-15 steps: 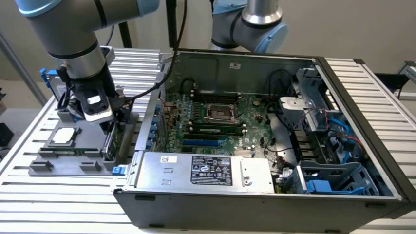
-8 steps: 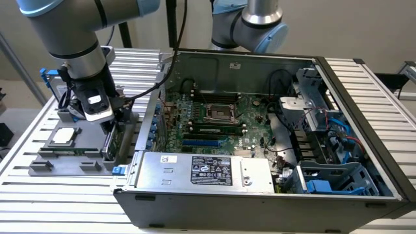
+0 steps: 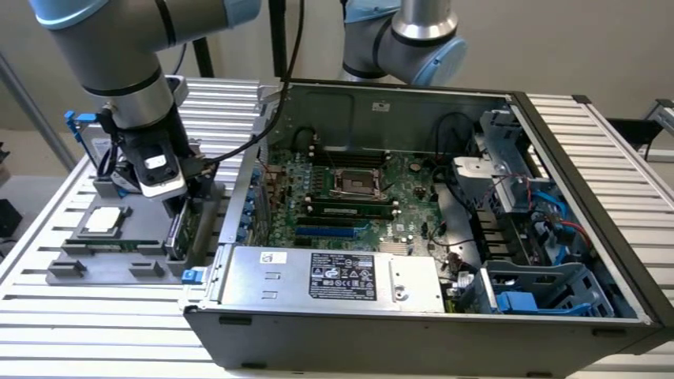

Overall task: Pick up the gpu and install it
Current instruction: 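Pick up the gpu and move the gpu toward the slot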

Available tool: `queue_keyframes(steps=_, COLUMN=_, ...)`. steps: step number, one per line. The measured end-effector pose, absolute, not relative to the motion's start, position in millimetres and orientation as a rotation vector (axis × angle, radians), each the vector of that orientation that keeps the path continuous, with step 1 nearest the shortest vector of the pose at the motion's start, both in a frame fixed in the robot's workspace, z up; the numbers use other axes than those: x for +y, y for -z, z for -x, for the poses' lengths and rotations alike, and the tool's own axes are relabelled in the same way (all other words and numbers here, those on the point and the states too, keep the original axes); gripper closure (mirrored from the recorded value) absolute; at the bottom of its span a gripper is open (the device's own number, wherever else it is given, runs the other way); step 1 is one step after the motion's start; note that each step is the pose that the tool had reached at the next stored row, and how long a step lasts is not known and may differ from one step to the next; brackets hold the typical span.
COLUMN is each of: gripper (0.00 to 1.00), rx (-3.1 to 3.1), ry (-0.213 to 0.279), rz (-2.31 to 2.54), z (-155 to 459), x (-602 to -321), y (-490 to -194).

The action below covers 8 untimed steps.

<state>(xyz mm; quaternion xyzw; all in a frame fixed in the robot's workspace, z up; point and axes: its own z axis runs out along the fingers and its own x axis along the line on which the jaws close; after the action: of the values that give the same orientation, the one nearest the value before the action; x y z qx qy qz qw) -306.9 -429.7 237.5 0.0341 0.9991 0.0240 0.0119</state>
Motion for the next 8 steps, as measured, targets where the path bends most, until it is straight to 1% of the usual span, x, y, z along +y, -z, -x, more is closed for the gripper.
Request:
queue_keyframes(steps=1, gripper=0.61, rx=3.115, ry=-0.075, rz=-0.106, z=306.8, x=-429.5, y=-237.5)
queue_keyframes(steps=2, gripper=0.63, rx=3.115, ry=-0.074, rz=-0.106, z=306.8, x=-429.3, y=-237.5)
queue_keyframes(steps=4, gripper=0.63, rx=3.115, ry=-0.074, rz=-0.105, z=306.7, x=-428.9, y=-237.5)
queue_keyframes(steps=5, gripper=0.70, rx=3.115, ry=-0.074, rz=-0.105, z=306.6, x=-428.8, y=-237.5)
queue_keyframes(steps=7, gripper=0.70, rx=3.115, ry=-0.073, rz=-0.104, z=306.6, x=-428.8, y=-237.5)
queue_keyframes(steps=8, gripper=0.72, rx=3.115, ry=-0.073, rz=-0.104, z=306.5, x=-428.7, y=-237.4)
